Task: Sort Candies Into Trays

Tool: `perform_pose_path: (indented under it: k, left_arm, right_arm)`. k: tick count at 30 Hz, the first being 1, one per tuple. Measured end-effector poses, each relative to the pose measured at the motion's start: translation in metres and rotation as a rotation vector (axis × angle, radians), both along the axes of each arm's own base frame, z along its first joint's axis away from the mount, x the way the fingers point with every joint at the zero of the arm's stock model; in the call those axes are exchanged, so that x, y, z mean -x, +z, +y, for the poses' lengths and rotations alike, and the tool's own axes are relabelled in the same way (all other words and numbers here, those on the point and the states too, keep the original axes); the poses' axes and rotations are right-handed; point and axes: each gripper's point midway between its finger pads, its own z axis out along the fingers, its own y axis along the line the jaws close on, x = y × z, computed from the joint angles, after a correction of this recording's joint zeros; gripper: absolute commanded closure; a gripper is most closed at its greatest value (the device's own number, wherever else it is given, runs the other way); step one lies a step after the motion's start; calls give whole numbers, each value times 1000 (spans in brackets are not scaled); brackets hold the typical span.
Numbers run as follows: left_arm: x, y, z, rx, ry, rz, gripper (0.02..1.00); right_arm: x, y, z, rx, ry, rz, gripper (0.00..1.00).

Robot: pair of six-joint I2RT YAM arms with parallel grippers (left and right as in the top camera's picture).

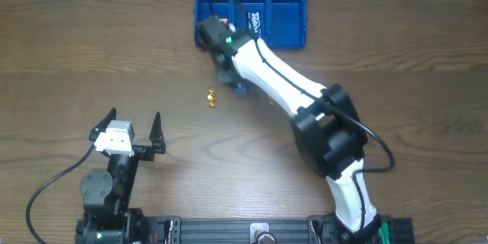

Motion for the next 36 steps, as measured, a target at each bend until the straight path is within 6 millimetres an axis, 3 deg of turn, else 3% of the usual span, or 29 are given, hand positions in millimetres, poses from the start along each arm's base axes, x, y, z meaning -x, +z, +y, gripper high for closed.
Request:
perform_pose_path:
  k: [3, 6, 8, 10, 13, 16, 22, 26, 31, 35, 36]
  left_arm:
    - [0, 0, 0, 0, 0, -1, 20]
    - [0, 0, 0, 0, 0, 0, 20]
    - [0, 0, 0, 0, 0, 0, 20]
    - [0, 0, 0, 0, 0, 0, 20]
    - [0, 0, 0, 0, 0, 0, 20]
    - [0, 0, 0, 0, 0, 0, 23]
    - [0, 0, 0, 0, 0, 0, 23]
    - [0, 0, 0, 0, 0, 0, 23]
    - [0, 0, 0, 0, 0, 0, 23]
    - [0, 0, 0, 0, 0, 0, 23]
    - [0, 0, 0, 0, 0, 0, 23]
  right_arm:
    - [-33, 88, 10, -62, 30, -210, 866]
    - [-58, 174, 5, -130, 29, -433, 869]
    - [-75, 216, -9, -157, 6, -559, 869]
    - [-88, 230, -24, -149, -21, -614, 866]
    - [-109, 222, -40, -118, -46, -636, 866]
    - [-129, 185, -43, -61, -25, -590, 869]
    - [-142, 105, -33, 9, 30, -453, 869]
    - [-145, 73, -33, 14, 42, -392, 869]
    - [-148, 67, -39, 8, 34, -379, 862]
    - [-148, 66, -39, 5, 34, -378, 717]
    - [-149, 66, -39, 5, 33, -378, 597]
